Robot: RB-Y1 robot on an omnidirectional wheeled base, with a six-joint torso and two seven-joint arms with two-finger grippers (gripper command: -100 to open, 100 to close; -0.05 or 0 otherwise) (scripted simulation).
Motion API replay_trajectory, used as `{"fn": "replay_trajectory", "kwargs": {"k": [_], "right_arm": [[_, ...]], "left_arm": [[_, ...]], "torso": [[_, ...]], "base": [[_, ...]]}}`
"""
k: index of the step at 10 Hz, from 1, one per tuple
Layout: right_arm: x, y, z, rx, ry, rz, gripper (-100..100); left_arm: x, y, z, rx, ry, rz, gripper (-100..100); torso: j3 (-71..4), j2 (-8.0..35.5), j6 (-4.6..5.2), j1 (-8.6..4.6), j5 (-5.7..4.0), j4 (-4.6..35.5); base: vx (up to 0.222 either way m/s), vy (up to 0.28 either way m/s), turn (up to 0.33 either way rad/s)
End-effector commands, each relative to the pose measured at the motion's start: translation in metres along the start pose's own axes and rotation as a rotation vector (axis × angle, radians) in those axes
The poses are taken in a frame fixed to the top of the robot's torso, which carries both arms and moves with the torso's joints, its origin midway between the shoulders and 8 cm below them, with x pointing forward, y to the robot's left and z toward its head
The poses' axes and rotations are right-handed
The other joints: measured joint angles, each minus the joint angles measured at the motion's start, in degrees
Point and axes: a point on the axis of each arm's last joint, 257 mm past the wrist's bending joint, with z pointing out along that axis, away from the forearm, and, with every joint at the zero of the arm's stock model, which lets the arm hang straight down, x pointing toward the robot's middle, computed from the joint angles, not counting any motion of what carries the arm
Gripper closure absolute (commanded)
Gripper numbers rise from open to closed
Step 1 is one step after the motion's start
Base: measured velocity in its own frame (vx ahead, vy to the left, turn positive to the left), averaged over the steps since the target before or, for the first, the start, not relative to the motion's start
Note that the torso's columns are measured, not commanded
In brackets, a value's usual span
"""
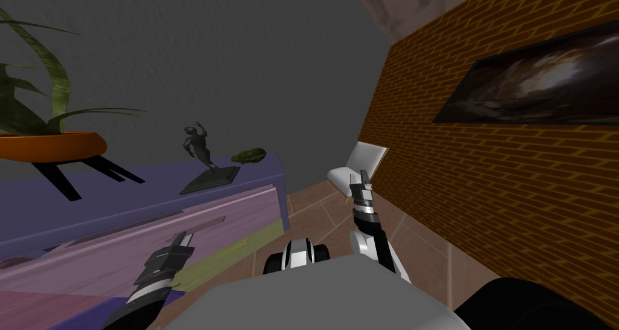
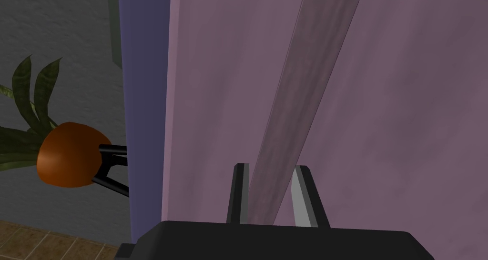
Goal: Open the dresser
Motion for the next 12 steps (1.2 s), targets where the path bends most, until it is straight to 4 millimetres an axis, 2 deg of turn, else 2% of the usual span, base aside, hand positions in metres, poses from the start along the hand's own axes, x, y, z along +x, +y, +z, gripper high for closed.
{"fn": "replay_trajectory", "kwargs": {"k": [1,3,4,8,9,10,12], "right_arm": [[0.000,0.000,0.000,0.000,0.000,0.000,0],[0.000,0.000,0.000,0.000,0.000,0.000,0],[0.000,0.000,0.000,0.000,0.000,0.000,0],[0.000,0.000,0.000,0.000,0.000,0.000,0],[0.000,0.000,0.000,0.000,0.000,0.000,0],[0.000,0.000,0.000,0.000,0.000,0.000,0],[0.000,0.000,0.000,0.000,0.000,0.000,0]], "left_arm": [[0.005,0.001,0.009,0.000,0.000,0.000,100],[-0.004,-0.010,0.003,-0.003,0.002,0.003,100],[0.000,-0.004,0.005,-0.006,0.006,0.002,100],[-0.003,-0.012,-0.009,-0.001,0.019,-0.001,100],[-0.001,-0.005,-0.008,-0.015,0.016,-0.002,100],[0.009,0.019,-0.001,-0.051,0.011,-0.007,-100],[0.021,0.015,0.018,-0.025,0.024,-0.025,-100]], "torso": [[0.0,0.0,0.01,0.00,0.00,0.0],[0.0,0.1,-0.10,-0.16,0.00,0.0],[0.2,0.3,-0.14,-0.15,-0.06,0.1],[0.1,0.1,-0.02,-0.07,-0.09,0.1],[0.0,0.1,-0.04,-0.12,-0.13,0.1],[-0.1,-0.2,0.08,-0.03,-0.12,0.1],[-0.1,-0.2,0.19,0.12,0.16,-0.1]], "base": [[-0.049,-0.001,-0.022],[-0.135,-0.084,0.023],[-0.076,-0.054,0.013],[-0.159,-0.078,0.043],[-0.078,-0.045,0.012],[-0.099,0.024,0.221],[-0.074,0.019,0.052]]}}
